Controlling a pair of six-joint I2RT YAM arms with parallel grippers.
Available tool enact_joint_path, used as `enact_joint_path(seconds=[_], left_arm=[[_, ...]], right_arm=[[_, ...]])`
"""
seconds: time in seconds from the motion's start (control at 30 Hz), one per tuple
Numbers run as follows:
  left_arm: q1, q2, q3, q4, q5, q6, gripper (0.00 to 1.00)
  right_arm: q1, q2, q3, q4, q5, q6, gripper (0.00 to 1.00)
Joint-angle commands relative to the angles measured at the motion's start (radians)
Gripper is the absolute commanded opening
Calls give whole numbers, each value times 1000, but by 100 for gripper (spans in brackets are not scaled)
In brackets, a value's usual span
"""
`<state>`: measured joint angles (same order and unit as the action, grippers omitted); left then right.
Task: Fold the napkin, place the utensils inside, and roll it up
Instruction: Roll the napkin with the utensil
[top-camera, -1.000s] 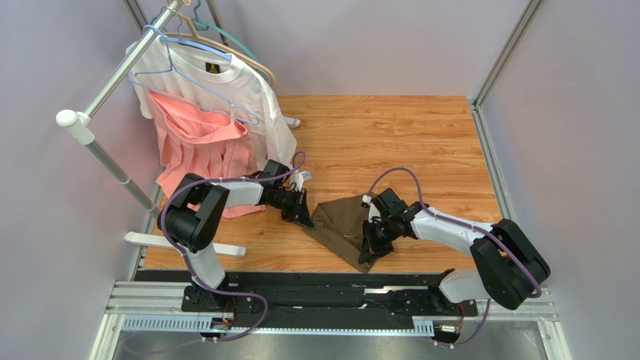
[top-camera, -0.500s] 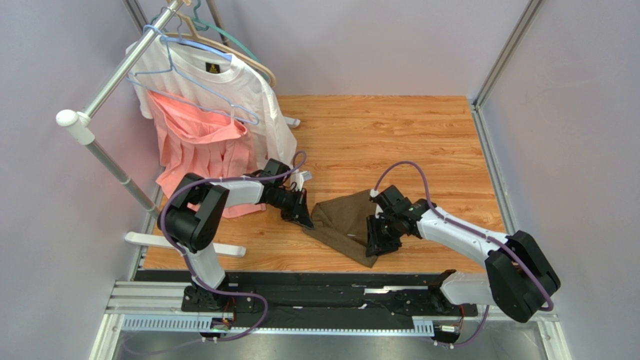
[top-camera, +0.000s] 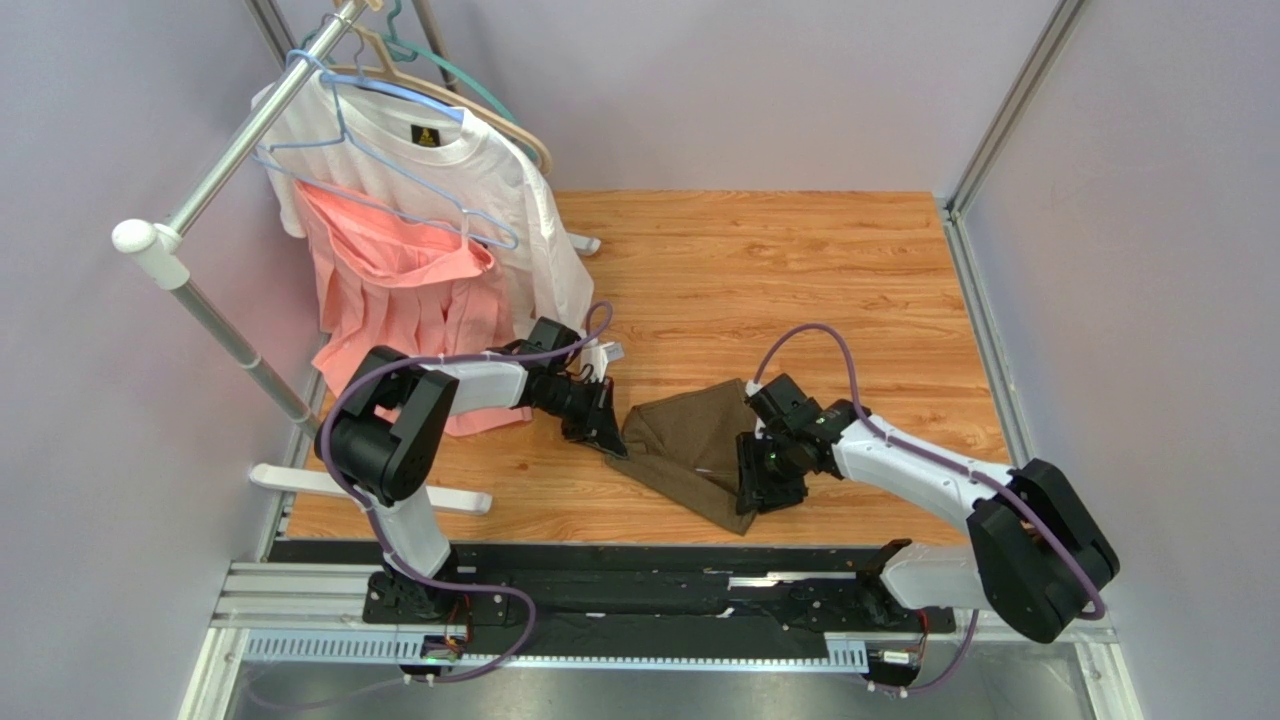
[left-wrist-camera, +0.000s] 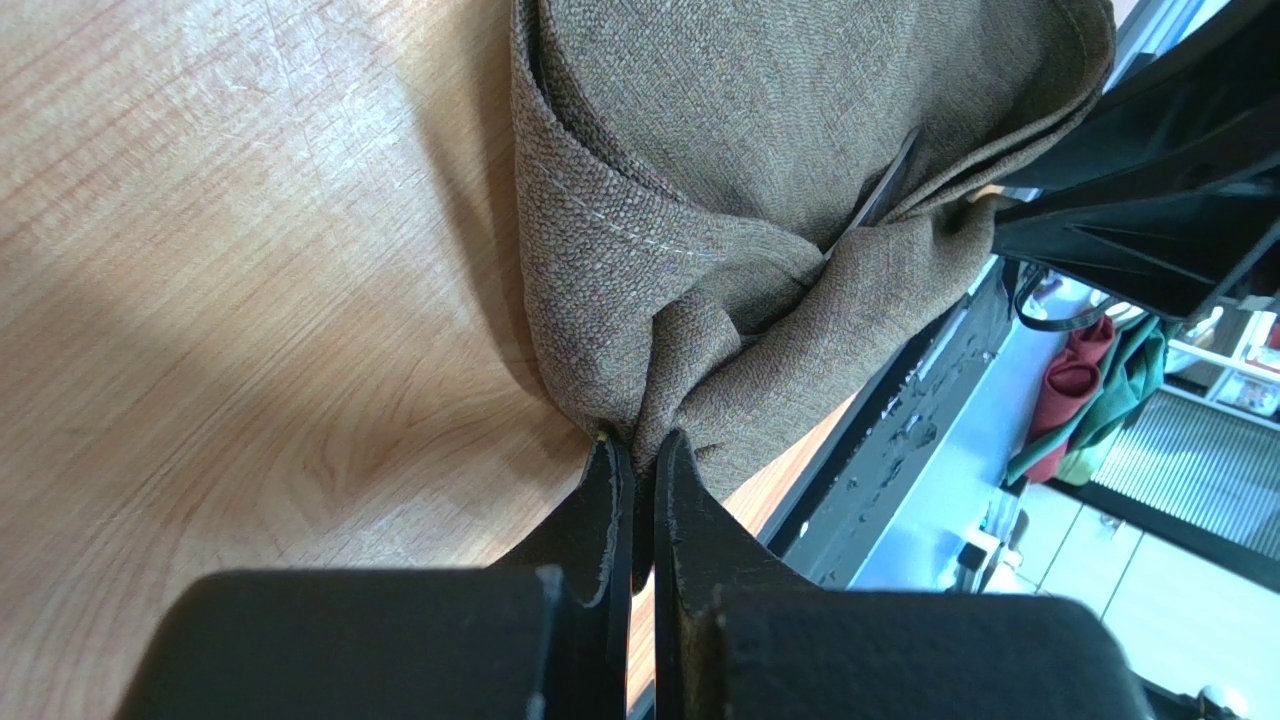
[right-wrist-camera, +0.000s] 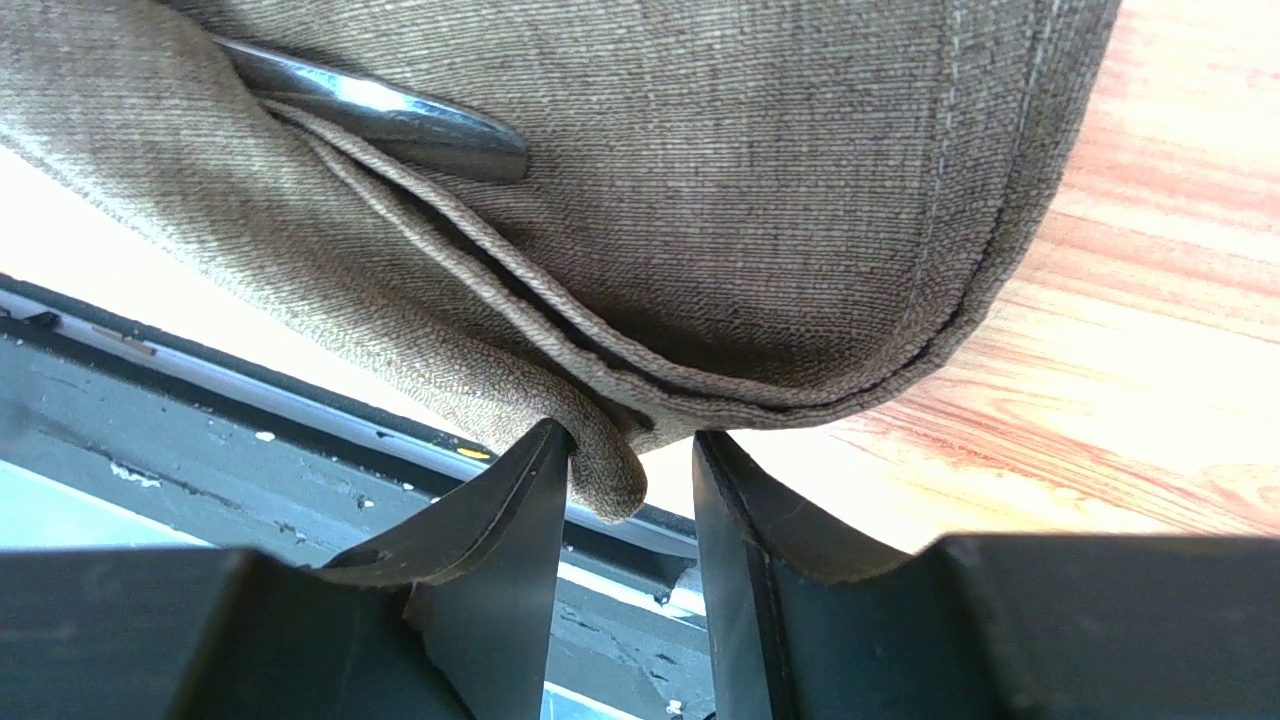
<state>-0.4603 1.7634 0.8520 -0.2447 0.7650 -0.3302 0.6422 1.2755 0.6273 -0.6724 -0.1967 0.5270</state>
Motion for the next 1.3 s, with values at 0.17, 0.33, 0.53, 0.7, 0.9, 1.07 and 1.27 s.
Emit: enact_joint_path(seconds=[0.17,0.33,0.53,0.7,0.9,1.07,1.27], left_arm=[[6,-2,18,-39,-89,51,0],[6,11,50,-65,-75,57,0],[6,25,91,-114,-75,72,0],[6,67,133,-166,-56,97,0],[11,93,154,-189,-35,102,0],[18,107,167,-199,-15,99,0],[23,119,180,-223,-9,103,0]], right_arm=[[31,30,-24,-29,121,25,45],[77,-68,92,-113,187,30,59],[216,-148,280,-126,302,-77,63],[460,-49,310,80,503,-195,65],[660,158,331,233,726,-295,66],[744,215,308,336,844,-357,66],[824,335,310,338,902,-409,65]])
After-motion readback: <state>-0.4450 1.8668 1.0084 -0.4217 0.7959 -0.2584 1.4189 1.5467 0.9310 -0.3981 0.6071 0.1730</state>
